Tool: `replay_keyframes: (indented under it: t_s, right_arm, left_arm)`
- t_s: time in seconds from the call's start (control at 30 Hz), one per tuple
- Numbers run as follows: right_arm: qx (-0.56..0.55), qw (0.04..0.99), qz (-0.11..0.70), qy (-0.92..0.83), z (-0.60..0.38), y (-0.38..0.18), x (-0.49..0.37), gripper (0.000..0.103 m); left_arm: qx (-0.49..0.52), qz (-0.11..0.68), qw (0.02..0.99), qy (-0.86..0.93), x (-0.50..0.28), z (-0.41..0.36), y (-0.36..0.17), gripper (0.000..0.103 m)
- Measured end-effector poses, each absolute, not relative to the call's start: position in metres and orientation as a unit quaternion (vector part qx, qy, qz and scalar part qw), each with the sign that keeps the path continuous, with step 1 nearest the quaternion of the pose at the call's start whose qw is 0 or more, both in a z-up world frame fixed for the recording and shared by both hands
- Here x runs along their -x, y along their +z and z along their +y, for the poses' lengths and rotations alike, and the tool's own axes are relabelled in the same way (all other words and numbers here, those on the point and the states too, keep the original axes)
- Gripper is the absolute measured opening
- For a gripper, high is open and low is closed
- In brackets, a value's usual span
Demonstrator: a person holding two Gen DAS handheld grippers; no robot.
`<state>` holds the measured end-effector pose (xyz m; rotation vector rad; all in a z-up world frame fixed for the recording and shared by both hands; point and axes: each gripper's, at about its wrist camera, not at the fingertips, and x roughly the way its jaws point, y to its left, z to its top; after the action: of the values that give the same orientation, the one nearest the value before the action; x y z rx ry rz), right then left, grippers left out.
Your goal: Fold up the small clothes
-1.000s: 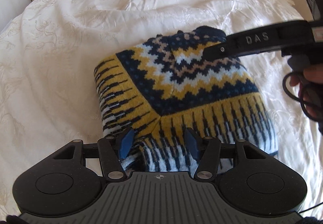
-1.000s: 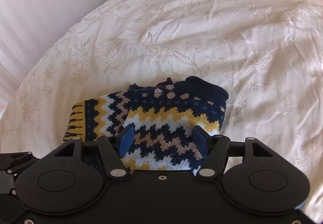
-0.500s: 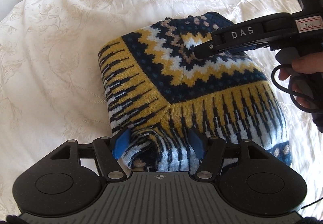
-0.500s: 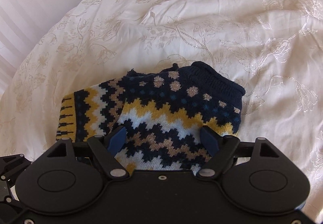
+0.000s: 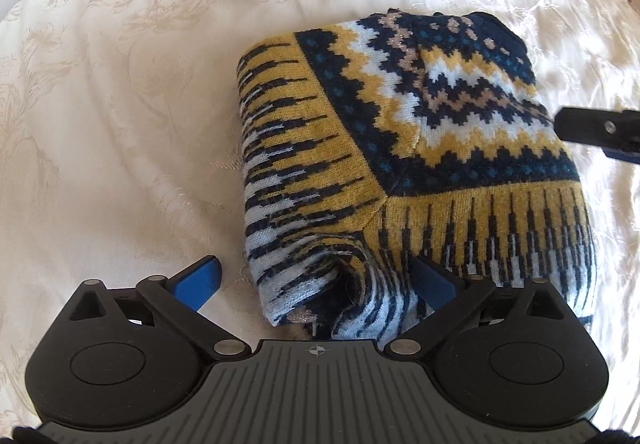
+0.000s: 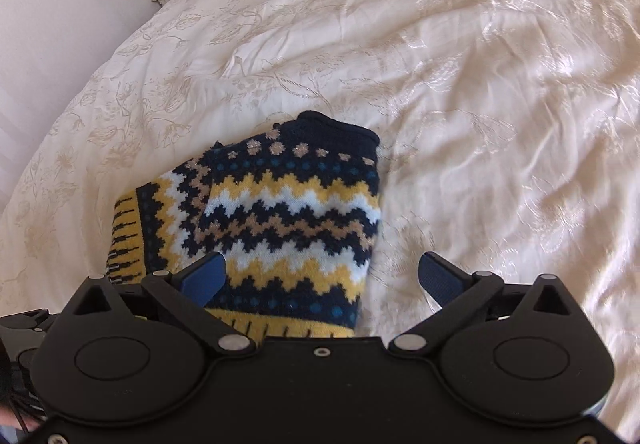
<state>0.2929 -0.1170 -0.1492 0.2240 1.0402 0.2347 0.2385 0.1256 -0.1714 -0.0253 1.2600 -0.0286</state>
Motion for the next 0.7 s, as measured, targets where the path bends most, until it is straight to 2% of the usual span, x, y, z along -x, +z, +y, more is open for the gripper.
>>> replay_keyframes:
  t_s: [0.4,0.7]
  right_arm:
    - [-0.189,0.832,0.517,0.067,-0.15,-0.165,-0.234,0.102]
    - [-0.207,0.821,0.527,0.072,-0.157,-0.17,-0.201,0.102]
  left_arm:
    - [0.061,0.595,0.801,-0.007,-0.232,0.151,-0.179,0.103]
    - [0.062,0.585,0.807,-0.053,-0.169,0.158,-0.178,0.102]
